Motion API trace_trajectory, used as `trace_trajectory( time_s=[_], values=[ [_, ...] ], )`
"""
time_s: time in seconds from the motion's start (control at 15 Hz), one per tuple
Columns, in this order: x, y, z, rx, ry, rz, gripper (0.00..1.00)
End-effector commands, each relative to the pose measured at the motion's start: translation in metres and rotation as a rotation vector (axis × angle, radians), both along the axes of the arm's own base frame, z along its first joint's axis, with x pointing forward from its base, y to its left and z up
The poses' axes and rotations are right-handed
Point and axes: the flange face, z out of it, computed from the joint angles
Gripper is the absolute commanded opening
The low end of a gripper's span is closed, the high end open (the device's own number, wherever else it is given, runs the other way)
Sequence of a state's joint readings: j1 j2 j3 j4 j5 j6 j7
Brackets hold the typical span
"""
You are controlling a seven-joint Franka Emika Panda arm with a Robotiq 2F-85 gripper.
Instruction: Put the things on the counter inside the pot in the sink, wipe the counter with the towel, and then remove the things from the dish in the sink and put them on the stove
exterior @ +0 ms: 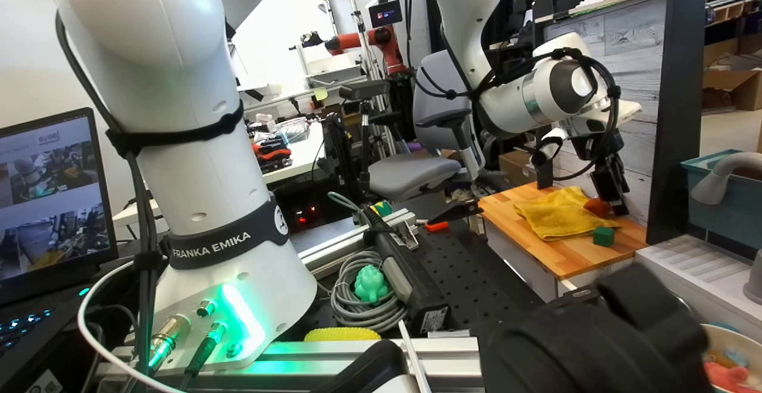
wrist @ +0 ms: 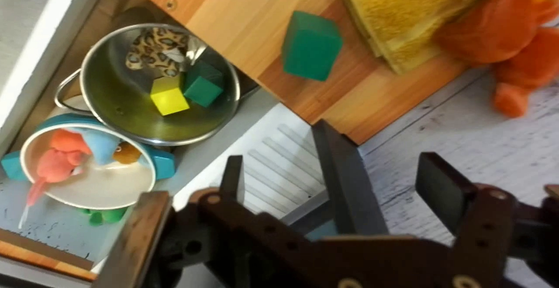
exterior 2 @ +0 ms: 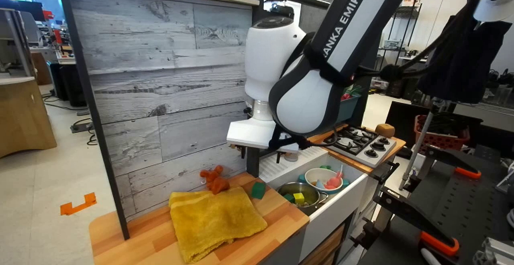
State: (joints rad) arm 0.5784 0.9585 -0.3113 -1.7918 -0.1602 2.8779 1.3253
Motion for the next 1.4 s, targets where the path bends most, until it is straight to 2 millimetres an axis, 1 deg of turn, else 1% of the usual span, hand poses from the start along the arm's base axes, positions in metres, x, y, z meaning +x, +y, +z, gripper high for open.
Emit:
trace_trajectory(
  time_s=[0.0,0.07,0.13,0.2,0.27,0.33,0.4,0.47,0.53,0.67,0.73,0.93,1.0,1.07,1.13,1.2,1.27,1.33],
  values=[
    [-0.016,0.013,0.001,0.088,-0.015,0.007,1.0],
    [-0.018,0.015,-0.005,0.09,-0.01,0.001,0.99],
    [-0.02,0.016,-0.013,0.09,0.004,-0.007,0.94],
    [-0.021,0.018,-0.017,0.101,0.023,-0.006,0.94],
    [-0.023,0.021,-0.023,0.116,0.044,-0.005,0.87],
    [-0.023,0.023,-0.027,0.121,0.051,-0.006,0.87],
    [-0.024,0.024,-0.032,0.118,0.054,-0.006,0.81],
    [-0.024,0.024,-0.035,0.116,0.055,-0.007,0.7],
    [-0.023,0.024,-0.038,0.113,0.056,-0.006,0.75],
    [-0.02,0.025,-0.043,0.104,0.058,-0.003,0.78],
    [-0.019,0.026,-0.048,0.098,0.063,0.0,0.86],
    [-0.017,0.027,-0.058,0.096,0.075,0.005,0.92],
    [-0.016,0.027,-0.062,0.095,0.079,0.007,0.84],
    [-0.015,0.027,-0.065,0.091,0.081,0.007,0.68],
    [-0.015,0.027,-0.068,0.091,0.083,0.007,0.61],
    [-0.015,0.026,-0.07,0.089,0.083,0.006,0.62],
    [-0.015,0.023,-0.071,0.087,0.08,0.004,0.55],
    [-0.015,0.022,-0.072,0.083,0.08,-0.001,0.5]
  ],
)
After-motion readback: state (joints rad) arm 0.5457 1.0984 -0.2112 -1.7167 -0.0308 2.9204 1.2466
